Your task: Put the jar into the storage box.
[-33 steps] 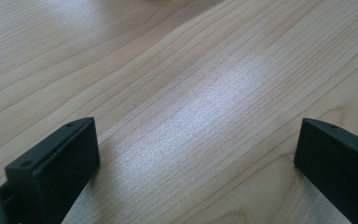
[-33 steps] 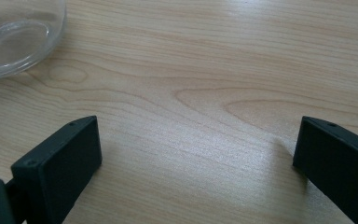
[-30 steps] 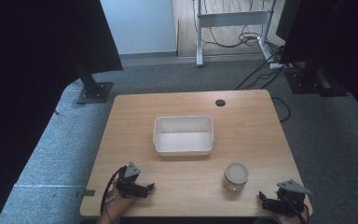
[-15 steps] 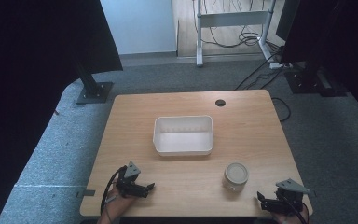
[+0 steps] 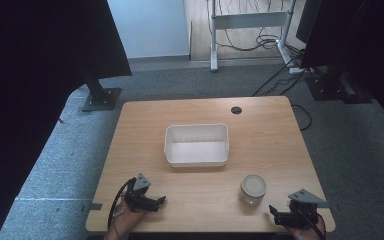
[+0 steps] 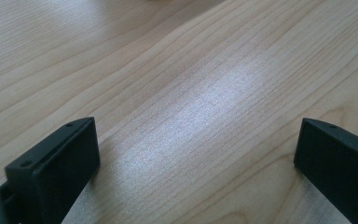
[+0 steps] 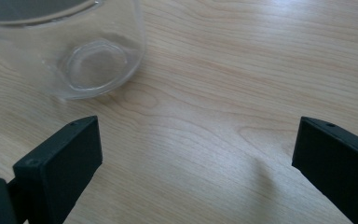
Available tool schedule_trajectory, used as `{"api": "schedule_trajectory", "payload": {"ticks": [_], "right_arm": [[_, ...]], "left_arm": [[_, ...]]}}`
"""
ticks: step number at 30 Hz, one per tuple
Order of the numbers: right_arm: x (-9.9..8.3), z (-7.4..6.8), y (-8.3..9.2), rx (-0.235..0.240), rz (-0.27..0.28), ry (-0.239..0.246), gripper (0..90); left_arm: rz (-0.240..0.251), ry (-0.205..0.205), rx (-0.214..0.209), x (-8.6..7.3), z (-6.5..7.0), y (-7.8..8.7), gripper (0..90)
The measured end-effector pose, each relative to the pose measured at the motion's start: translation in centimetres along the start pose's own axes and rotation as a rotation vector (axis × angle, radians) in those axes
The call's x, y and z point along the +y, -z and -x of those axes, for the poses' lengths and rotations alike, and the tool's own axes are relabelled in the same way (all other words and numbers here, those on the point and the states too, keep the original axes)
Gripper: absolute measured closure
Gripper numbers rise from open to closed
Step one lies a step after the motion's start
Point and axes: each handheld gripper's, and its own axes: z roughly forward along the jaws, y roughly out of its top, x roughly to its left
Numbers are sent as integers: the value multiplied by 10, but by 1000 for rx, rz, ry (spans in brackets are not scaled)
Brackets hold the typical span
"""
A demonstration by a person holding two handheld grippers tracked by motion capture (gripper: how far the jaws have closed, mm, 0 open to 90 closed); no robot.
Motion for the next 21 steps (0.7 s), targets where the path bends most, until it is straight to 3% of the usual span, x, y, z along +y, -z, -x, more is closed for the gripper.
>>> {"api": "schedule_trajectory", "payload": {"ticks": [21], "right_arm": [[17, -17, -5, 69, 27, 81, 23]], "left_arm": [[0, -3, -2, 0, 0, 0, 0]]}}
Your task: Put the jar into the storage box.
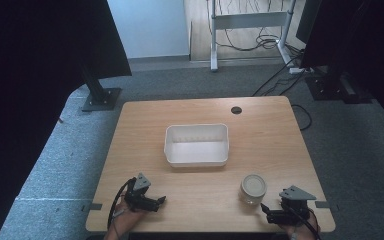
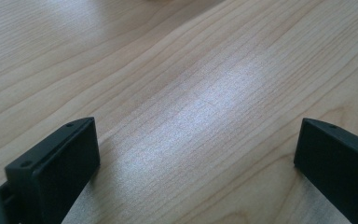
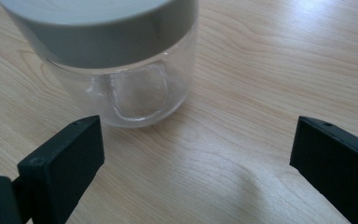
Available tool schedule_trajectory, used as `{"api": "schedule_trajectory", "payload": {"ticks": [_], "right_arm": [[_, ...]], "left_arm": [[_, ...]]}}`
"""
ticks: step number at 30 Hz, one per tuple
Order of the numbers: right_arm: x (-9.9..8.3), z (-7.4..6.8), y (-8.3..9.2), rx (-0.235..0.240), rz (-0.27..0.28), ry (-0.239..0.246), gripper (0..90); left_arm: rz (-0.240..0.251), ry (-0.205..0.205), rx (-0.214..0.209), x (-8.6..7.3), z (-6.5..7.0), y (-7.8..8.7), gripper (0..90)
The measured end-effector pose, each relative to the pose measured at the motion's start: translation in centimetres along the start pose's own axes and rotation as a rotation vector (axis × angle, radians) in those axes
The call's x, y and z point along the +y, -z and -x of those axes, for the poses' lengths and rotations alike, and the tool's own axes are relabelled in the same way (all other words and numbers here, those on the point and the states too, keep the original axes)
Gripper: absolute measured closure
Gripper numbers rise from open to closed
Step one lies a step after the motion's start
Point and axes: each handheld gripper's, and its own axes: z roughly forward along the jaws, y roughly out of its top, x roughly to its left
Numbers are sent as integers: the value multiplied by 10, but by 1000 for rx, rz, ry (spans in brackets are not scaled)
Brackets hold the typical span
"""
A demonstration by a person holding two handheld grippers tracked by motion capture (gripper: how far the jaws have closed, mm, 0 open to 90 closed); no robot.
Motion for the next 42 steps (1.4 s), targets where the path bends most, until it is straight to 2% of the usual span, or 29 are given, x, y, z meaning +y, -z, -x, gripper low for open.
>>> {"api": "schedule_trajectory", "payload": {"ticks": [4, 18, 33, 42], "right_arm": [[1, -1, -1, 12, 2, 5, 25], [12, -13, -9, 62, 17, 77, 37], [22, -21, -22, 80, 6, 108, 50], [31, -27, -31, 95, 16, 125, 66]], "left_arm": [[0, 0, 0, 0, 0, 0, 0], [0, -2, -1, 0, 0, 0, 0], [1, -3, -2, 0, 0, 0, 0], [0, -4, -2, 0, 0, 0, 0]]}}
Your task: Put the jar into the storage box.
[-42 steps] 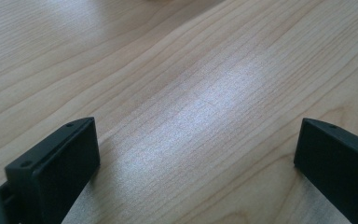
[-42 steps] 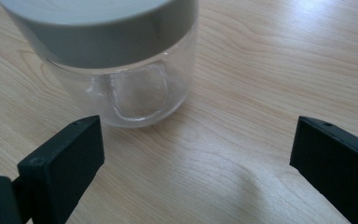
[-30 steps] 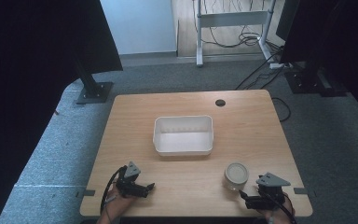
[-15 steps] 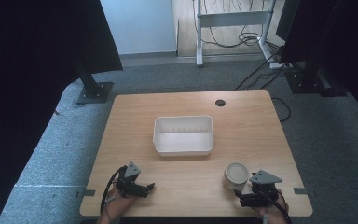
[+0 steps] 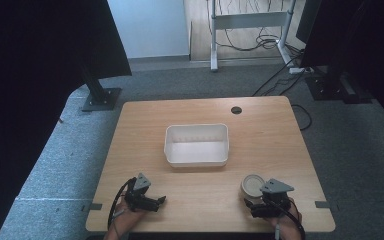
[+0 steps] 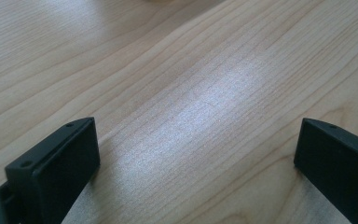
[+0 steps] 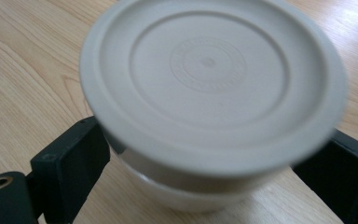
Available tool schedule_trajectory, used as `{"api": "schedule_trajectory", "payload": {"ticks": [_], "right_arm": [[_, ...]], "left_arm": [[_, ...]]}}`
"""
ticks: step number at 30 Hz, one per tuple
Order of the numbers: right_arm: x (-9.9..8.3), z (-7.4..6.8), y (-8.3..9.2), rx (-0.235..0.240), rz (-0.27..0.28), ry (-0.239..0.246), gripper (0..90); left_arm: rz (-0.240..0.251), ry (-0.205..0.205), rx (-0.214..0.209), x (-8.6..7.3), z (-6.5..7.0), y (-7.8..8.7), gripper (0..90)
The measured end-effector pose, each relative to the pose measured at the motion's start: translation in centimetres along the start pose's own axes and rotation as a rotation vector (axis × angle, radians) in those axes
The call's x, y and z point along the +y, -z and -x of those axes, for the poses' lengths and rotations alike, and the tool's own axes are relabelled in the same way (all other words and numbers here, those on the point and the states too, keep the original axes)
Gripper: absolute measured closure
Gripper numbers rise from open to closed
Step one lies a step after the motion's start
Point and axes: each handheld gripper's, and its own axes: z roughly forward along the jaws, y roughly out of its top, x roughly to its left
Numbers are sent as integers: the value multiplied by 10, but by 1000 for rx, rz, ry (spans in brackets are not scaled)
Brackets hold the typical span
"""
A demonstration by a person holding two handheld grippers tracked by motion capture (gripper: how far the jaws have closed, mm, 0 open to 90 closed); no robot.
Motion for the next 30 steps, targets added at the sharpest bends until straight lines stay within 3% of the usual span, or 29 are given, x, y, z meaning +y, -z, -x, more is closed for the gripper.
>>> {"api": "schedule_trajectory", "payload": {"ticks": [11, 17, 22, 30], "right_arm": [[2, 0, -12, -6, 4, -8, 78], [3, -4, -12, -38, -4, -52, 92], [4, -5, -10, -63, -9, -40, 92], [8, -6, -9, -58, -4, -41, 92]], "left_arm": [[-1, -1, -1, 0, 0, 0, 0], [-1, -2, -1, 0, 0, 0, 0], [0, -2, -1, 0, 0, 0, 0], [-1, -2, -1, 0, 0, 0, 0]]}}
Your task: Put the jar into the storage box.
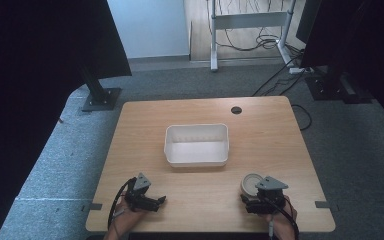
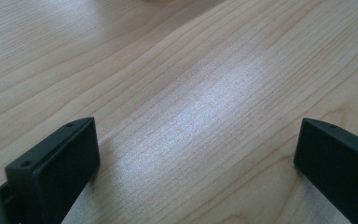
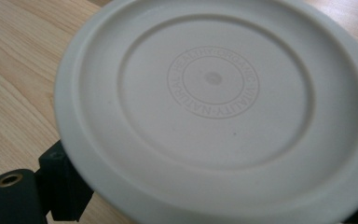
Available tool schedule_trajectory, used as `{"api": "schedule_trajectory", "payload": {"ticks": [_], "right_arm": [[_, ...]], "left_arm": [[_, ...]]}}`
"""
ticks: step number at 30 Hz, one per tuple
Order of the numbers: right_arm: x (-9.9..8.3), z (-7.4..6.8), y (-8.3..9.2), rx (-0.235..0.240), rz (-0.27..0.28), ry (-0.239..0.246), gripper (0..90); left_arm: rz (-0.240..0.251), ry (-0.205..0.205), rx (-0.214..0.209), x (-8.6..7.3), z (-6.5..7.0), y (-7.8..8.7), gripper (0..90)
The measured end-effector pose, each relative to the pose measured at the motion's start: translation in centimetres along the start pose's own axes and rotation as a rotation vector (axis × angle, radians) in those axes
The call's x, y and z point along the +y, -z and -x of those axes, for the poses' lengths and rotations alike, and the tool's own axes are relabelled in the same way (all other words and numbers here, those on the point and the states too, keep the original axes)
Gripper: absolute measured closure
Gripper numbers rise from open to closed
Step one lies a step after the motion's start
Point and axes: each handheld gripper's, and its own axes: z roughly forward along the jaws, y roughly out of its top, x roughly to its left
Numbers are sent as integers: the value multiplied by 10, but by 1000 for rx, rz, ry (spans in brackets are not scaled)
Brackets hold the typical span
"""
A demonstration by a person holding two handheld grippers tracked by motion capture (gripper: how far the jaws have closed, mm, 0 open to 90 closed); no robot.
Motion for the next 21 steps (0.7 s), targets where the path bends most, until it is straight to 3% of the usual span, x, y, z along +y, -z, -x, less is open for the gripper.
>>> {"api": "schedule_trajectory", "payload": {"ticks": [21], "right_arm": [[14, -3, -4, 14, -2, -2, 92]], "left_arm": [[0, -1, -1, 0, 0, 0, 0]]}}
